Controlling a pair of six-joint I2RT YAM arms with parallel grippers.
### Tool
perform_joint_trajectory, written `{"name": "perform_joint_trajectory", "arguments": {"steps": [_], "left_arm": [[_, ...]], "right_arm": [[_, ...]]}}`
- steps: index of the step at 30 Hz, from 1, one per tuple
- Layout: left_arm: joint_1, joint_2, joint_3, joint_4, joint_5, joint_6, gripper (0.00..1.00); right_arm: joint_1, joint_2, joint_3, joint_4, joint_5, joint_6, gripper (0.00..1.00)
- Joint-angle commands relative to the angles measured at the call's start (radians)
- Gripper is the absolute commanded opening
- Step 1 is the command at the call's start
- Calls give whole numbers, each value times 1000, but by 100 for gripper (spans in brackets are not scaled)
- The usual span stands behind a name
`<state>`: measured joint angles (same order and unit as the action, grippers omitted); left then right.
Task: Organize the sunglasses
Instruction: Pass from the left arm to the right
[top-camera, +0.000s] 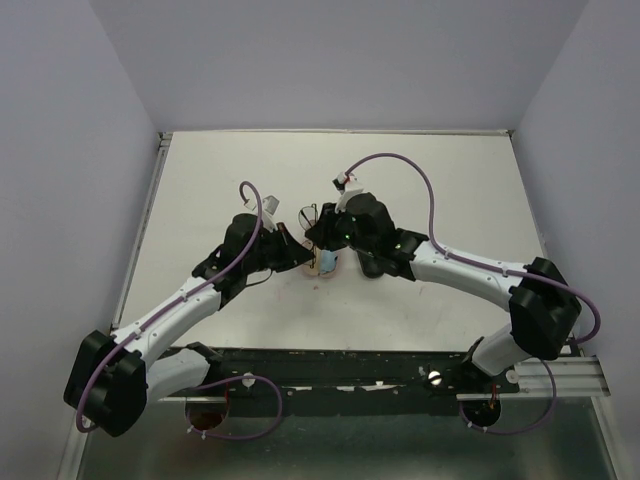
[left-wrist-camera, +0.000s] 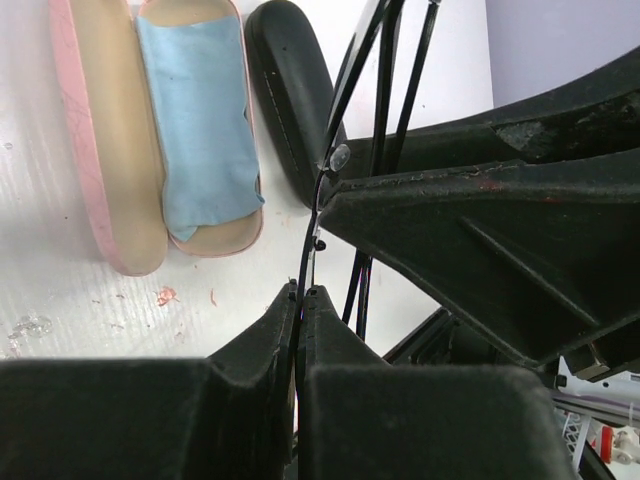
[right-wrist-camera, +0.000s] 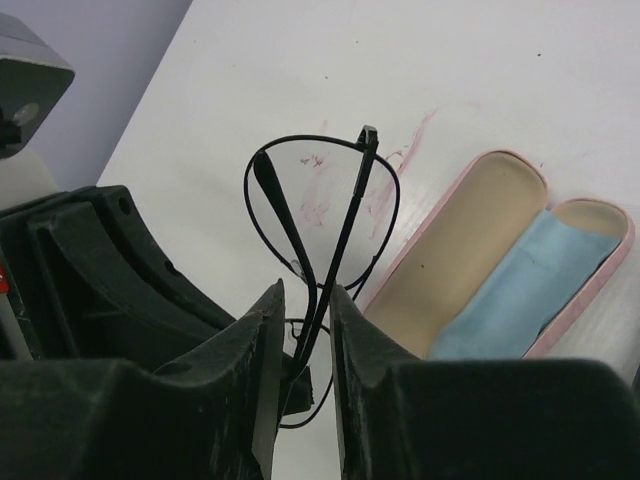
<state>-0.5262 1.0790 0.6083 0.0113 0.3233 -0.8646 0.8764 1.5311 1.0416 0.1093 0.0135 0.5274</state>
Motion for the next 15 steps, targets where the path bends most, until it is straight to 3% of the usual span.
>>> {"name": "perform_joint_trajectory", "arguments": {"steps": [1,4,6,8,13,15], "left_arm": [[-17,-1,33,15,-20,1,0],[-20,-1,34,9,-26,3,0],[-20,1,41,-8,-36,6,7],[-21,-4,50,-36,-50,12,21],[-20,-73,50,-88,-78,29,68],[-21,-117,44,-117,-102,36,79]], "right_arm": [[24,24,37,-45,83,20,27],[33,26,40,-49,103,26,13],[33,24,40,-54,109,37,6],[33,18,38,-57,126,45,1],[32,6,44,-150,256,62,1],[33,-15,32,-161,287,63,1]]}}
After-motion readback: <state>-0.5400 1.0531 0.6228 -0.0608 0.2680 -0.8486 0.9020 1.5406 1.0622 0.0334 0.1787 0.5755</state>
